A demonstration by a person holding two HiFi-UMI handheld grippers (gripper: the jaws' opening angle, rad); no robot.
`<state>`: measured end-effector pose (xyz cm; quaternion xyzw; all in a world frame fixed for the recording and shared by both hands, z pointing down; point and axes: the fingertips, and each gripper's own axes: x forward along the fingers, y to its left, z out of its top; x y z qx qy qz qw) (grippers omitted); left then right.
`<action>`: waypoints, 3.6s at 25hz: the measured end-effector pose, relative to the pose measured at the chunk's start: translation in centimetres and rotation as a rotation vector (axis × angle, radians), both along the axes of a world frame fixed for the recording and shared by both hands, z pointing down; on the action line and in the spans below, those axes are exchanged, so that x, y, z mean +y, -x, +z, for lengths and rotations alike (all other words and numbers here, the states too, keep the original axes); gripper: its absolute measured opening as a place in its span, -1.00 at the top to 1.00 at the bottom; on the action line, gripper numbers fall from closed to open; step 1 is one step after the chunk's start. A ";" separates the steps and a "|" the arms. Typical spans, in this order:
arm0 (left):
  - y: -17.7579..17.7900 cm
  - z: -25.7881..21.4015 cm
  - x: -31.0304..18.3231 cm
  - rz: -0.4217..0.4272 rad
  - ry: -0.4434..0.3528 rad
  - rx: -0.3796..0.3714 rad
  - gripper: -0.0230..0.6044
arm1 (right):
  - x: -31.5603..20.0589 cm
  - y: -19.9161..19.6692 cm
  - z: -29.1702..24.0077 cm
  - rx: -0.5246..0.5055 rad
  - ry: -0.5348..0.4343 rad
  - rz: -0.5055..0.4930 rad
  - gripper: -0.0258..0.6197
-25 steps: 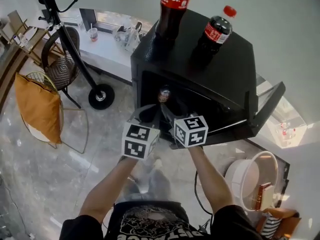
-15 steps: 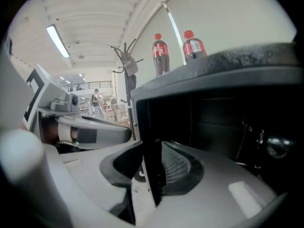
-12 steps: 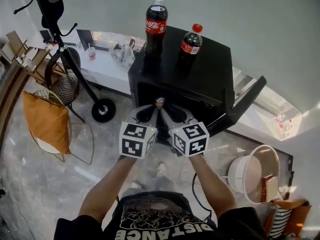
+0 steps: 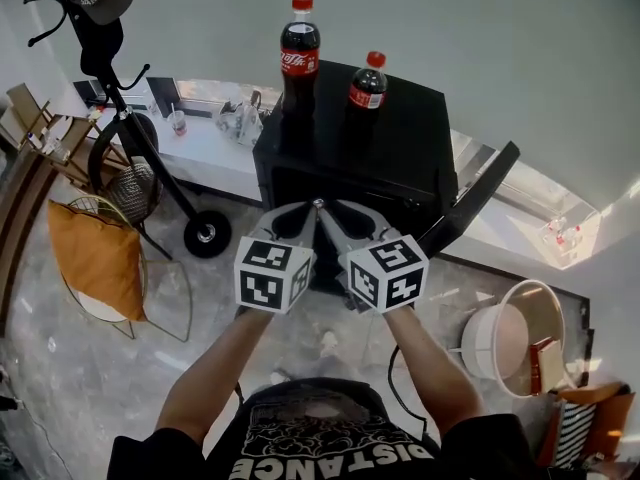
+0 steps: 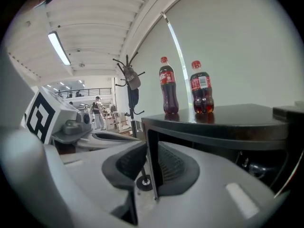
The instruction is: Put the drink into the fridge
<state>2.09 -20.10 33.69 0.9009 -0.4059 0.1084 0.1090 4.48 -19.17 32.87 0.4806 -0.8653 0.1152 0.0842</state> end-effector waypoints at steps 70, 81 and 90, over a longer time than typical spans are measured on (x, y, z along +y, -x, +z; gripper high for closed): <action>-6.8 -10.7 -13.1 -0.129 -0.124 0.056 0.92 | -18.6 -8.0 -9.7 -0.016 -0.039 -0.172 -0.12; -6.3 -10.4 -12.6 -0.096 -0.115 0.053 0.92 | -18.5 -8.0 -9.6 0.001 -0.020 -0.128 -0.07; -5.7 -10.5 -11.0 -0.051 -0.115 0.064 0.92 | -16.0 -7.7 -10.8 -0.020 -0.047 -0.074 -0.06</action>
